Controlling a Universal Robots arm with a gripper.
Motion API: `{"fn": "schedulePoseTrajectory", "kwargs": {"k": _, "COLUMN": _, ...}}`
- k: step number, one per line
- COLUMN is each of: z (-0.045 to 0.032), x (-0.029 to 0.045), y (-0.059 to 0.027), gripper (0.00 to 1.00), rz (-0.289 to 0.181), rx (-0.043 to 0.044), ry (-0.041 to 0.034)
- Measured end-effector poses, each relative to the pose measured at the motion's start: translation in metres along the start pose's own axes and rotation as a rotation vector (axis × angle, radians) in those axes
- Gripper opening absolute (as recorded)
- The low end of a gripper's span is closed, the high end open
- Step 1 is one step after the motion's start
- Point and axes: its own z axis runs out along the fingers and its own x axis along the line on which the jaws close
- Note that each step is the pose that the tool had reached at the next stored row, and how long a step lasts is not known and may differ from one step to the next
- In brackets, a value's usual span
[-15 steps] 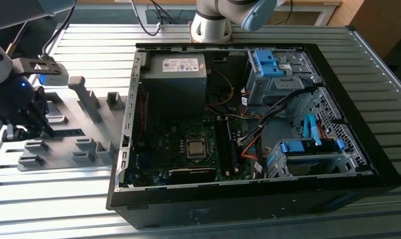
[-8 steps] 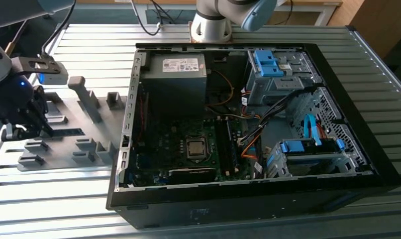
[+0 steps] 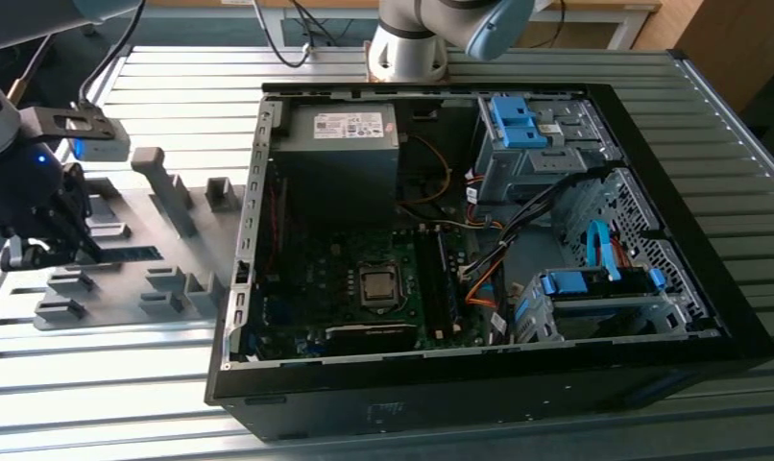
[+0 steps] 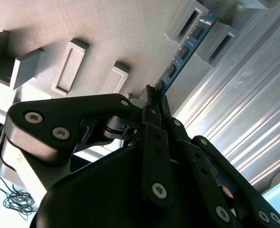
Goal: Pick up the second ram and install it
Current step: 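Pick up the second ram and move it above second insertion slot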
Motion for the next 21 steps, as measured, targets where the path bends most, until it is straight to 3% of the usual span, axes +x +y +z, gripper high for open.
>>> {"fn": "schedulePoseTrajectory", "kwargs": {"k": 21, "z": -0.0060, "x": -0.0001, "y": 0.0001, "gripper": 0.14, "rz": 0.000, "rx": 0.0001, "ry": -0.0001}}
